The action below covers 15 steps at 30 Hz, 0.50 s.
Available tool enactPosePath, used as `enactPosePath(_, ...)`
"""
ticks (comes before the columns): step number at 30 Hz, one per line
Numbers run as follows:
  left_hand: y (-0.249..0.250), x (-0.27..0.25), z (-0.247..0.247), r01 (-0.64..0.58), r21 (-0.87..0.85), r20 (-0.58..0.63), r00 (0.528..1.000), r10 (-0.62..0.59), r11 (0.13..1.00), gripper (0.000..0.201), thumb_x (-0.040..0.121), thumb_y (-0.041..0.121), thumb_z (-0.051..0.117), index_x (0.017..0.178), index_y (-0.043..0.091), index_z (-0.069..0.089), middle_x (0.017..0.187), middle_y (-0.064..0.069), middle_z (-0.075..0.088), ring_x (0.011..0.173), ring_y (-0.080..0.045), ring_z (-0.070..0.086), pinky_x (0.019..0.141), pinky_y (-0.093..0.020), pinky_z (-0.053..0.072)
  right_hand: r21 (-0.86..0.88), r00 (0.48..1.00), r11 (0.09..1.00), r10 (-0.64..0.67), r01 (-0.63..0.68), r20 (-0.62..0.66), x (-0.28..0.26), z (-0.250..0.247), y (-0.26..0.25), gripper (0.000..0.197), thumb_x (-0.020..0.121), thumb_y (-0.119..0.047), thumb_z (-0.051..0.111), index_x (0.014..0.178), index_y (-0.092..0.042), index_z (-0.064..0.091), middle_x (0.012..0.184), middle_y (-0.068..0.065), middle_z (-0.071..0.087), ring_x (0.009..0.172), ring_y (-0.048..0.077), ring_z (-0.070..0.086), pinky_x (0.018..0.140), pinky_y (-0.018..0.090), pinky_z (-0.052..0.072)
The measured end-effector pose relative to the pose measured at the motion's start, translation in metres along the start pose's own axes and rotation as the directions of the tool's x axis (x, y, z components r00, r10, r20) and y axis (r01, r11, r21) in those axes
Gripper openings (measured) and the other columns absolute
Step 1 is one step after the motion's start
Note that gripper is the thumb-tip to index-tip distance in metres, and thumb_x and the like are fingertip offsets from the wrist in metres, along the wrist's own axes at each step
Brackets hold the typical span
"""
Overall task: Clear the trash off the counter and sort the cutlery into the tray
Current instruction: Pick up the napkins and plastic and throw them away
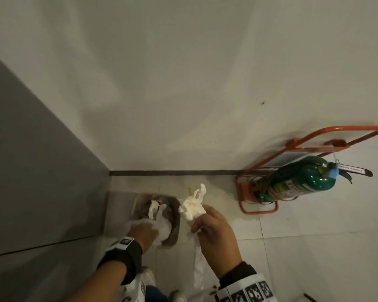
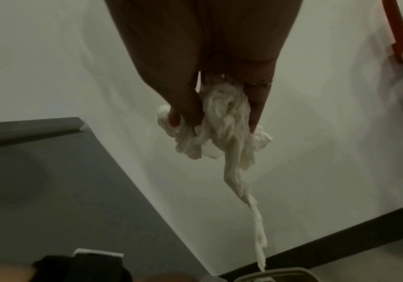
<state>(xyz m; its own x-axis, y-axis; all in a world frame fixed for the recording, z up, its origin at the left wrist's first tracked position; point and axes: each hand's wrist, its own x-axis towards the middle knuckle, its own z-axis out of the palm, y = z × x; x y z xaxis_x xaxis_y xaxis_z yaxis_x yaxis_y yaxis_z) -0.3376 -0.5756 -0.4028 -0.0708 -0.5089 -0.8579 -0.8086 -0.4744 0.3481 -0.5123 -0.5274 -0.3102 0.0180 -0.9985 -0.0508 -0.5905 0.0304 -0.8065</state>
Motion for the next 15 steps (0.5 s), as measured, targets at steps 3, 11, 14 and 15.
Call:
enactPosePath(3, -0.009, 0.051, 0.012, -0.027, 0.013, -0.081, 0.996, 0.028, 1.0, 0.044, 0.084, 0.023, 0.05, 0.126, 0.01, 0.043, 0.133, -0.013, 0.047, 0.119, -0.03, 0.049, 0.1, -0.033, 0.039, -0.002, 0.999, 1.0, 0.03, -0.03, -0.017, 0.003, 0.019, 0.038, 0.034, 0.071, 0.009, 0.064, 0.06, -0.022, 0.054, 0.096, -0.033, 0.051, 0.097, -0.015, 0.05, 0.073, 0.003, 0.041)
enactPosePath(11, -0.025, 0.137, 0.036, -0.215, 0.452, 0.14, 0.975, 0.169, 0.865, 0.066, 0.07, 0.059, 0.051, 0.13, 0.037, 0.036, 0.145, 0.004, 0.034, 0.134, -0.028, 0.029, 0.113, -0.05, 0.022, 0.089, 0.992, 0.988, 0.124, -0.123, -0.003, 0.001, 0.069, 0.105, 0.034, 0.07, 0.012, 0.061, 0.059, -0.02, 0.057, 0.104, -0.035, 0.054, 0.098, -0.009, 0.054, 0.073, 0.005, 0.043)
enactPosePath(14, -0.033, 0.125, 0.042, -0.272, 0.572, 0.115, 0.961, 0.253, 0.774, 0.069, 0.07, 0.06, 0.054, 0.132, 0.036, 0.034, 0.148, 0.003, 0.028, 0.137, -0.029, 0.023, 0.112, -0.057, 0.018, 0.053, 0.981, 0.982, 0.178, -0.182, 0.077, 0.005, 0.077, 0.114, 0.035, 0.072, 0.009, 0.061, 0.06, -0.023, 0.055, 0.103, -0.03, 0.055, 0.099, -0.011, 0.052, 0.075, 0.005, 0.044)
enactPosePath(15, -0.042, 0.121, 0.042, -0.247, 0.556, 0.064, 0.965, 0.256, 0.794, 0.074, 0.07, 0.06, 0.056, 0.135, 0.033, 0.032, 0.15, 0.001, 0.027, 0.139, -0.028, 0.021, 0.113, -0.055, 0.018, 0.041, 0.979, 0.981, 0.186, -0.19, 0.082, 0.008, 0.079, 0.115, 0.038, 0.071, 0.01, 0.061, 0.058, -0.025, 0.055, 0.097, -0.027, 0.058, 0.098, -0.011, 0.051, 0.075, 0.004, 0.043)
